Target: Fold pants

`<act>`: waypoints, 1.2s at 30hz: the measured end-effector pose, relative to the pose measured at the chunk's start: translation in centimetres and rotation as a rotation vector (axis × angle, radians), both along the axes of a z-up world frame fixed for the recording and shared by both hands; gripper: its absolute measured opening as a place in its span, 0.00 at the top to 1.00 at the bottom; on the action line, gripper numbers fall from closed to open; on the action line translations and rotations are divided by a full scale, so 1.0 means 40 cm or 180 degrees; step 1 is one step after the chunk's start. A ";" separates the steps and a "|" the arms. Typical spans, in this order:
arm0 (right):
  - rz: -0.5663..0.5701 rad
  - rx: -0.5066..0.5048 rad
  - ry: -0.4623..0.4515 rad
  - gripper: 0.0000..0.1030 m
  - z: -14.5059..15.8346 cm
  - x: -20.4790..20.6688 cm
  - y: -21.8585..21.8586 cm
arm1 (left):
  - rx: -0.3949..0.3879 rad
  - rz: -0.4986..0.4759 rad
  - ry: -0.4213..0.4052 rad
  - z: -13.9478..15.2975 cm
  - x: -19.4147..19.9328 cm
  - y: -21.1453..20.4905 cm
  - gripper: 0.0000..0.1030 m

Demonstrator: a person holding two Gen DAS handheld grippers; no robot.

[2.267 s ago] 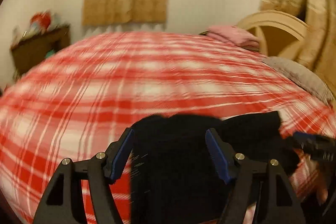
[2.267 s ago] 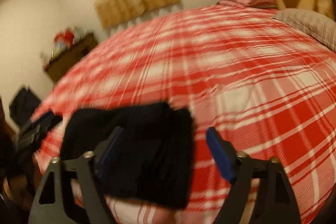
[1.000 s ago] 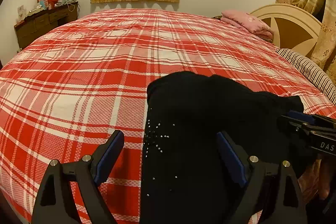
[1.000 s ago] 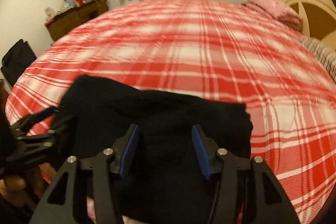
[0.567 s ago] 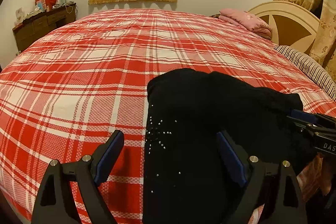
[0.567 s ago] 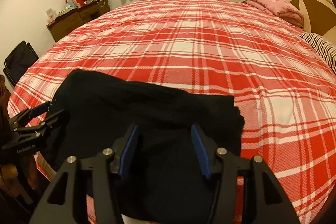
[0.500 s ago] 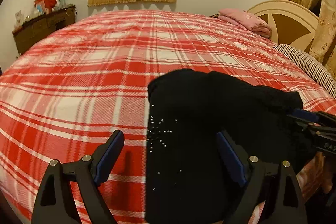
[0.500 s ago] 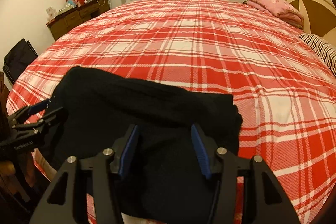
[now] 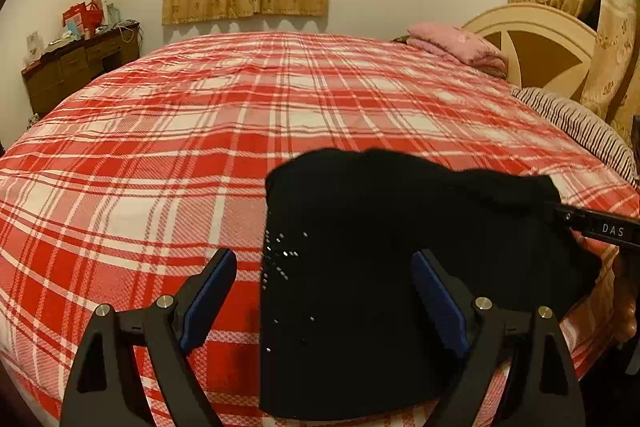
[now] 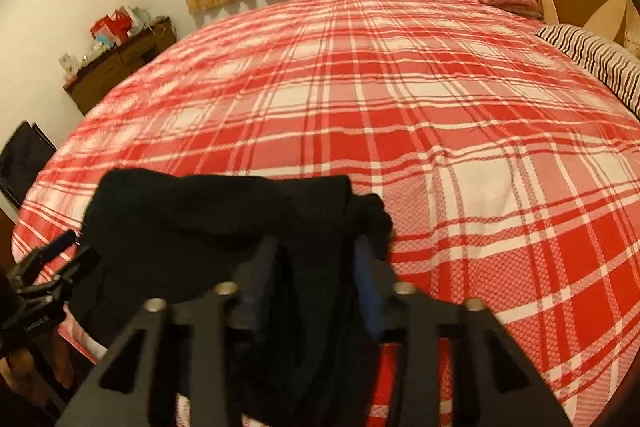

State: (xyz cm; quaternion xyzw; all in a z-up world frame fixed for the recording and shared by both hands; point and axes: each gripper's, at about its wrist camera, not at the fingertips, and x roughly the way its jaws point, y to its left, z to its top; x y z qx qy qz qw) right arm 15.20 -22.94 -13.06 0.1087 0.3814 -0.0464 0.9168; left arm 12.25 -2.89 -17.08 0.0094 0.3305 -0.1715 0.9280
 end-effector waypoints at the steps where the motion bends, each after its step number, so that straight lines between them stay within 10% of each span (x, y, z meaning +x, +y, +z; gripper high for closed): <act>1: -0.0001 0.0030 0.0002 0.73 0.000 -0.003 -0.004 | -0.0018 0.0012 -0.0026 0.007 0.000 0.004 0.13; 4: -0.0032 0.0190 -0.0050 0.87 0.012 -0.021 -0.030 | -0.0002 -0.0025 -0.0085 0.030 0.016 0.005 0.13; 12: -0.0143 -0.0189 0.0025 0.87 -0.004 -0.019 -0.018 | 0.0814 0.0088 -0.0063 -0.031 0.219 -0.041 0.11; 22: -0.0145 -0.0268 -0.0229 0.58 0.056 -0.100 -0.003 | 0.0120 0.0125 -0.0045 0.023 0.087 0.037 0.10; 28: 0.0085 -0.0539 0.0174 0.46 -0.018 -0.158 0.058 | 0.0661 -0.0318 -0.0142 -0.048 -0.021 -0.039 0.10; 36: 0.0092 -0.0309 0.0185 0.37 -0.027 -0.164 0.019 | 0.0418 -0.0174 -0.0078 -0.038 -0.016 0.015 0.10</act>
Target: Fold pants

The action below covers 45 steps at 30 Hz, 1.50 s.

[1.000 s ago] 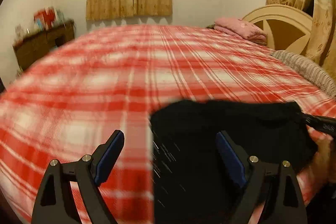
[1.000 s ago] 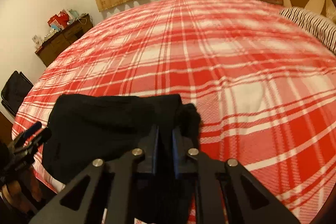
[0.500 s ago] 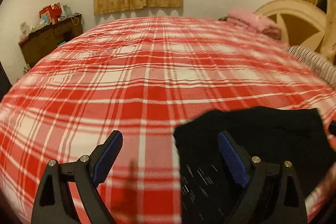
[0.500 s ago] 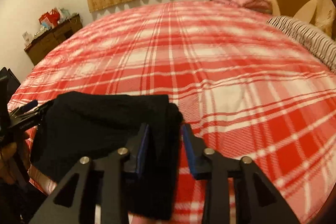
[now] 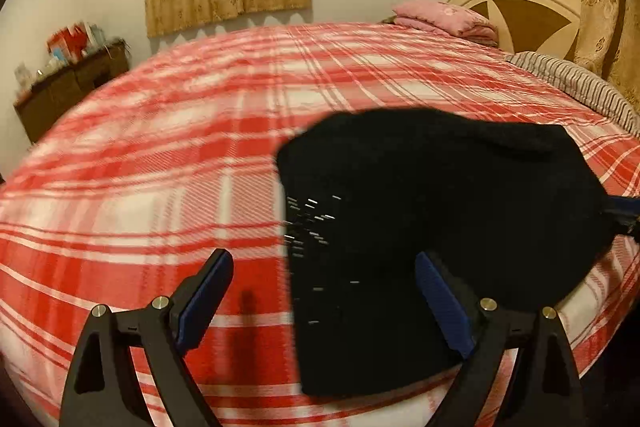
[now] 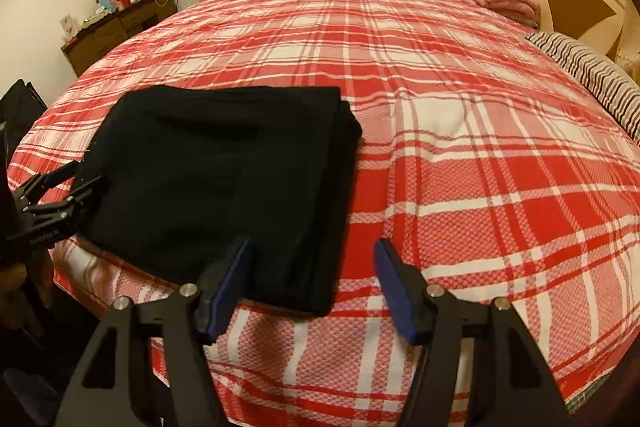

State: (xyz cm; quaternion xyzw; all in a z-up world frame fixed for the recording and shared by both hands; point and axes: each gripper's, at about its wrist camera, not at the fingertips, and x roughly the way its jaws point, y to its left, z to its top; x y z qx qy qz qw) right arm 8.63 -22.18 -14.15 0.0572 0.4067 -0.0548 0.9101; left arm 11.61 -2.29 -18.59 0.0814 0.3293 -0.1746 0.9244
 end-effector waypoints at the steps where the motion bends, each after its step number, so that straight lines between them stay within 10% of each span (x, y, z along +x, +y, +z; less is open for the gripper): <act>1: 0.0014 0.0058 -0.0025 0.38 0.003 -0.003 -0.003 | 0.0023 0.0036 -0.0072 0.014 -0.003 0.013 0.10; 22: -0.0143 0.0916 -0.0252 0.36 -0.008 0.113 -0.091 | -0.0261 0.0224 0.0191 -0.029 0.134 0.062 0.10; 34: -0.0039 0.0871 -0.0366 0.33 -0.021 0.123 -0.072 | -0.0416 0.0091 0.0207 -0.031 0.137 0.056 0.10; 45: 0.0016 0.0995 -0.0419 0.53 -0.022 0.120 -0.072 | -0.0597 -0.0068 0.0285 -0.024 0.121 0.045 0.39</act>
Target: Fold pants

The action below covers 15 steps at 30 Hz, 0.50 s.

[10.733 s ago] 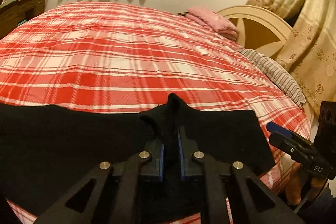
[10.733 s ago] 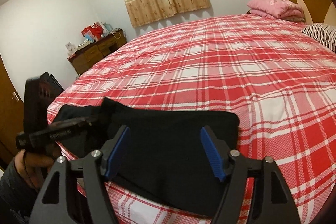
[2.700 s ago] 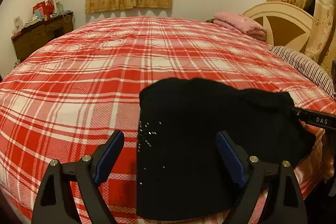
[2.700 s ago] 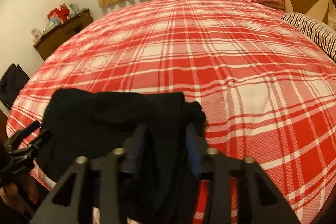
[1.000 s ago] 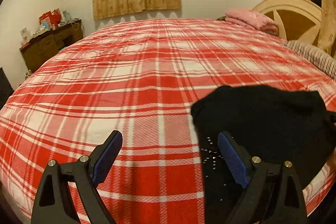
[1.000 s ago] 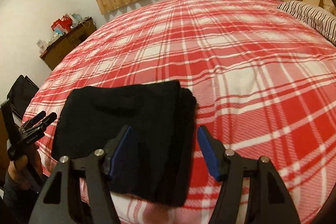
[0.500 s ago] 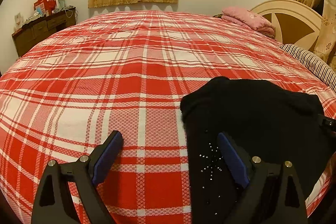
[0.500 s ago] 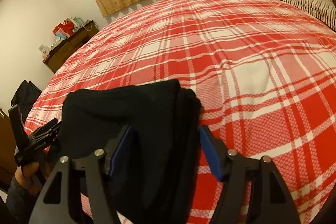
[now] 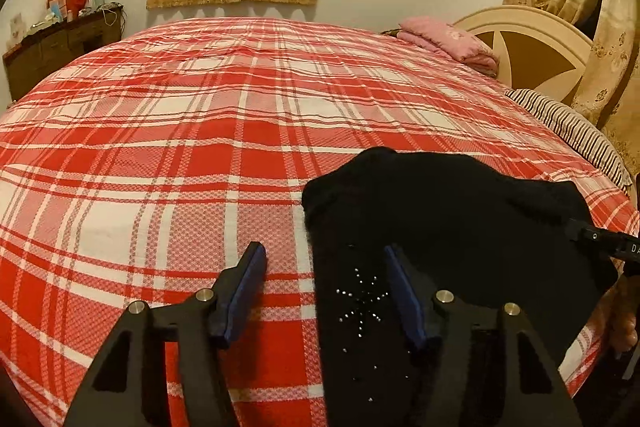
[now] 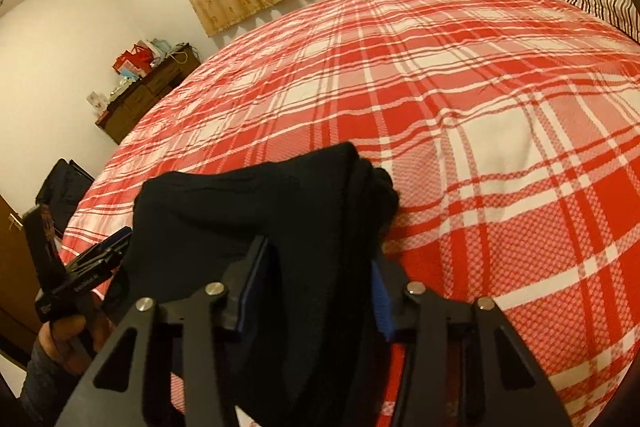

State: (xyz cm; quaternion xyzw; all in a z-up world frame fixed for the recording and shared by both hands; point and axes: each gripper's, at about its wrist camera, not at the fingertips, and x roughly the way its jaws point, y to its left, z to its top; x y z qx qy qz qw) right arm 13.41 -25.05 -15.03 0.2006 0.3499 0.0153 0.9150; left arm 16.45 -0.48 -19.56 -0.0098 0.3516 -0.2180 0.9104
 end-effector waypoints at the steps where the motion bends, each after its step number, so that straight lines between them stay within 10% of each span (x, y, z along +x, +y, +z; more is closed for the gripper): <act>1: -0.0012 0.0004 0.0000 0.56 0.000 0.000 0.000 | -0.0020 -0.0009 -0.0001 0.000 0.001 0.002 0.40; 7: -0.0009 0.0139 -0.0043 0.65 0.007 -0.014 -0.011 | -0.0289 -0.0078 0.0123 0.005 0.003 0.020 0.51; 15: -0.0115 0.0063 0.0054 0.47 0.007 -0.039 -0.040 | -0.0290 -0.0133 0.0051 0.002 0.006 0.003 0.50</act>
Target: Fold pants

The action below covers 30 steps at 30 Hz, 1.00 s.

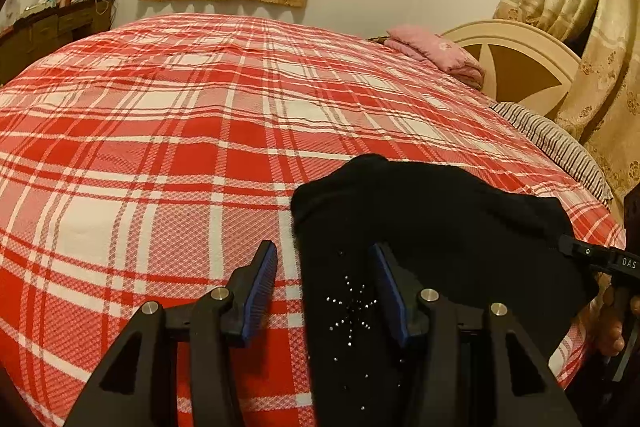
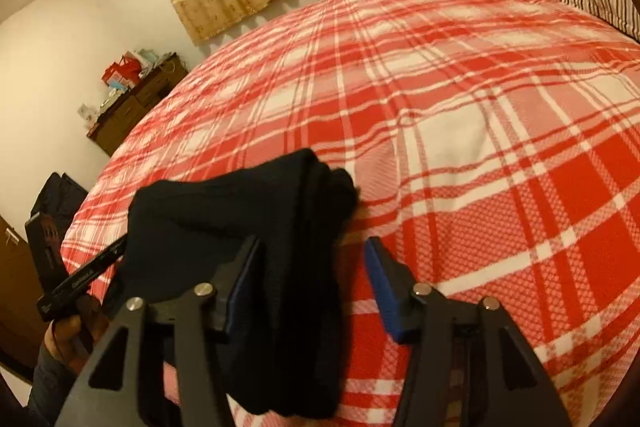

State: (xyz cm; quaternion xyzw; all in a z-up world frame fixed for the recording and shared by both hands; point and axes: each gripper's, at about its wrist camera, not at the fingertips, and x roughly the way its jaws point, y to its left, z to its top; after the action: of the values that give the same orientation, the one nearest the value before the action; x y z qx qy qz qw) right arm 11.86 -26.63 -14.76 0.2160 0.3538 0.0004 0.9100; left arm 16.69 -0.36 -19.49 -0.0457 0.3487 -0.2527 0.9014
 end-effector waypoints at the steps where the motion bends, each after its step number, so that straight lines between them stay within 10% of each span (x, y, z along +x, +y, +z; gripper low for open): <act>1: 0.0022 -0.0008 0.0013 0.47 -0.002 0.002 0.001 | -0.0007 -0.0015 0.0000 0.001 0.001 0.000 0.50; 7: 0.0234 0.0091 0.0013 0.67 -0.004 0.016 0.029 | -0.0174 -0.0132 0.0076 0.006 0.004 0.009 0.84; 17: 0.0390 0.0174 -0.0302 0.74 0.095 0.001 0.067 | -0.0504 -0.0108 0.0047 0.073 -0.010 0.063 0.88; 30: 0.1150 -0.0066 -0.0455 0.74 0.231 0.258 0.270 | -0.0448 0.0532 -0.0308 0.194 0.036 0.324 0.88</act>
State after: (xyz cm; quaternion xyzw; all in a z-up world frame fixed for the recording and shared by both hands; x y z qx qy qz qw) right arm 22.16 -15.84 -5.52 0.1389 0.3213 0.1755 0.9201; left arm 18.13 12.60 -11.73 -0.1255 0.2812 -0.2024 0.9296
